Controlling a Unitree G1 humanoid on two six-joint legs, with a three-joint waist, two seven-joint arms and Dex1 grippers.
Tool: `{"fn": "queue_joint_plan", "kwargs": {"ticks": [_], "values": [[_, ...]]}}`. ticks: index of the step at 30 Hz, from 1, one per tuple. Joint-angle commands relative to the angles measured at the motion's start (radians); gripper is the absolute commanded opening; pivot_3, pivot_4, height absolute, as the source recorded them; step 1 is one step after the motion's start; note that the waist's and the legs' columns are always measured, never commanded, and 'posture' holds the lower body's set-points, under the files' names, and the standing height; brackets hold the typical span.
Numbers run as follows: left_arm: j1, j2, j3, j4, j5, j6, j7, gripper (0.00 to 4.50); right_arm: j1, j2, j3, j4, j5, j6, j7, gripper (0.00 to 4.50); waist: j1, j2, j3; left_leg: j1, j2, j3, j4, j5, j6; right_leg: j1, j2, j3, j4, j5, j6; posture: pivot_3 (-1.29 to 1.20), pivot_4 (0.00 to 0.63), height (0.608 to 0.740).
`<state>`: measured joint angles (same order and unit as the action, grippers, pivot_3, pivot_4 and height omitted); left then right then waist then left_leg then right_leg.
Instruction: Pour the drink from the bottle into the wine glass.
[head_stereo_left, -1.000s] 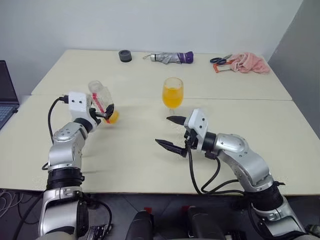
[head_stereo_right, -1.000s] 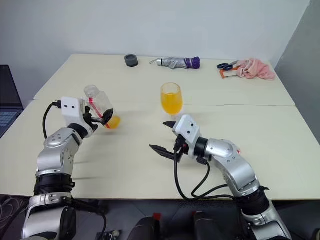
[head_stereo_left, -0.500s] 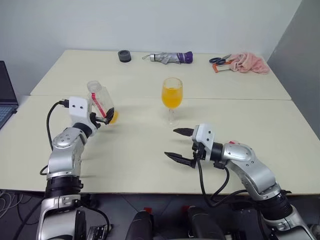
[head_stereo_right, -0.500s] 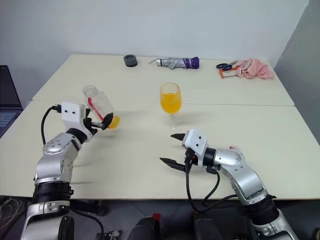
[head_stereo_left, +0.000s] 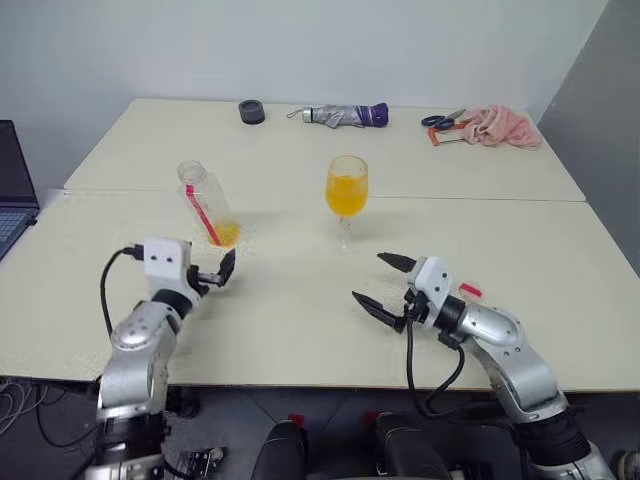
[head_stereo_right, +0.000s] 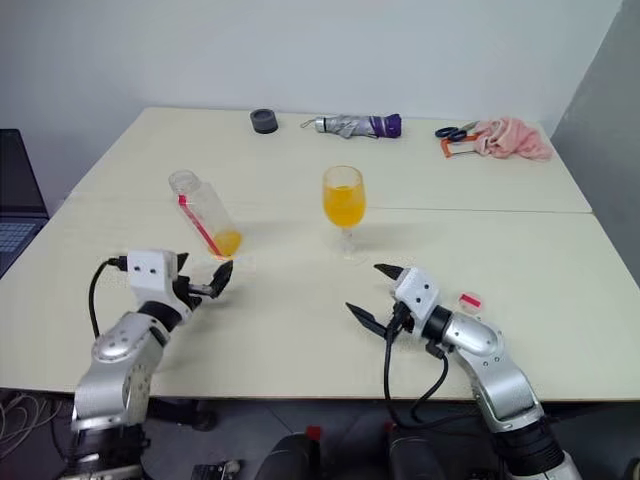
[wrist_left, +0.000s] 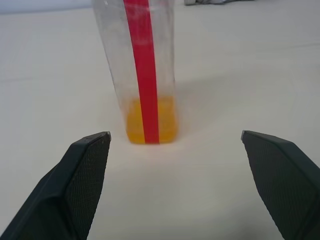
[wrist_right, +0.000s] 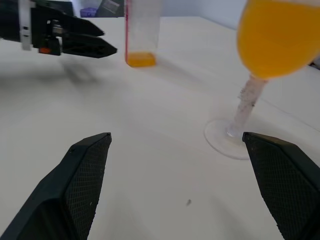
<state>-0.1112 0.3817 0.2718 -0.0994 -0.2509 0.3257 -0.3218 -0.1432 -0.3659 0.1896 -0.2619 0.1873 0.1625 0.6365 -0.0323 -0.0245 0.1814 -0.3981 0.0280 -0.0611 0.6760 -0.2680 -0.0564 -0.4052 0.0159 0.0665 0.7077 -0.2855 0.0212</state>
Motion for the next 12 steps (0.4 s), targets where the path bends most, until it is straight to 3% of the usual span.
{"fn": "queue_joint_plan", "kwargs": {"ticks": [1, 6, 12], "values": [[0.053, -0.048, 0.013, -0.126, -0.042, 0.001, 0.027, 4.47, 0.022, 0.055, -0.072, 0.026, -0.013, -0.101, -0.096, 4.50, 0.000, 0.000, 0.000, 0.000, 0.000, 0.000, 0.000, 0.000, 0.000, 0.000, 0.000, 0.000, 0.000, 0.000, 0.001, 0.00, 0.150, 0.740], [0.148, -0.107, 0.013, -0.183, -0.043, -0.029, 0.053, 4.47, 0.037, 0.107, -0.115, 0.093, -0.059, -0.180, -0.193, 4.50, 0.000, 0.000, 0.000, 0.001, -0.001, 0.004, -0.001, 0.000, 0.000, 0.000, 0.001, 0.003, -0.001, -0.001, 0.001, 0.00, 0.150, 0.740], [0.188, -0.121, 0.008, -0.212, -0.047, -0.043, 0.053, 4.47, 0.039, 0.122, -0.119, 0.124, -0.054, -0.191, -0.201, 4.50, 0.000, 0.000, 0.000, 0.001, -0.001, 0.004, -0.001, 0.000, 0.000, 0.000, 0.001, 0.003, -0.003, -0.001, 0.002, 0.00, 0.150, 0.740]]}}
